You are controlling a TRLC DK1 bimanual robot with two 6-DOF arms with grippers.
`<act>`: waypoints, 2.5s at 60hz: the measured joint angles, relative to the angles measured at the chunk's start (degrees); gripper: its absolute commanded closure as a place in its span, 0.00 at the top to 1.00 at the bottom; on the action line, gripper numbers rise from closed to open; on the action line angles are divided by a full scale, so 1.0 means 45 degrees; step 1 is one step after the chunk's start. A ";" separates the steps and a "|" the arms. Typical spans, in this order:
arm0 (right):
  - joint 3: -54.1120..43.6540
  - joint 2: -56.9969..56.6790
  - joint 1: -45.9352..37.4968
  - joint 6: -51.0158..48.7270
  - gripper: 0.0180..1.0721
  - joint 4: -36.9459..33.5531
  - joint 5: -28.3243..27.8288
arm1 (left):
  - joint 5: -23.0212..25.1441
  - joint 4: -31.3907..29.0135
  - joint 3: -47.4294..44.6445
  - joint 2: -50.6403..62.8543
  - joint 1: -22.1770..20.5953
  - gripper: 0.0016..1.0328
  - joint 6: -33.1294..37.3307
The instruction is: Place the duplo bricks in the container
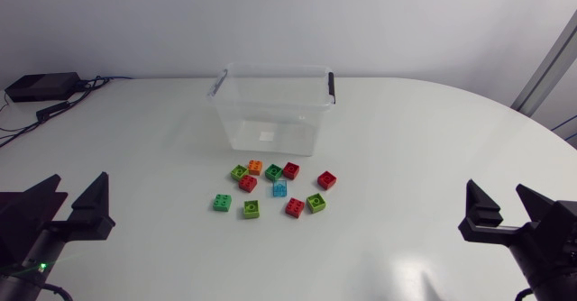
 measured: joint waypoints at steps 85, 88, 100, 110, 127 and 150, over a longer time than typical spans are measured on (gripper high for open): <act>0.3181 0.5591 0.0272 -0.0097 0.95 0.0758 -0.0010 | -0.0617 -0.5115 0.7553 1.0001 -0.3011 0.95 -0.0461; 0.3439 0.6164 0.0282 -0.0097 0.95 0.0743 -0.0010 | -0.0568 -0.5459 0.8184 1.1254 -0.3021 0.94 -0.0359; 0.4313 0.7796 0.0423 -0.0078 0.95 -0.0034 -0.0427 | -0.0423 -0.6003 0.9714 1.5373 -0.3623 0.90 -0.0345; 0.5498 0.9345 0.0437 -0.0034 0.95 -0.1613 -0.0874 | -0.0432 -0.6771 1.1166 1.8433 -0.4114 0.90 -0.0588; 0.6581 1.1050 0.1015 -0.0053 0.95 -0.3347 -0.1457 | -0.0384 -0.7577 1.2764 2.1799 -0.5212 0.86 -0.1098; 0.7237 1.2638 0.1083 -0.0491 0.95 -0.3721 -0.3551 | -0.0379 -0.7572 1.4047 2.3960 -0.6057 0.68 -0.1919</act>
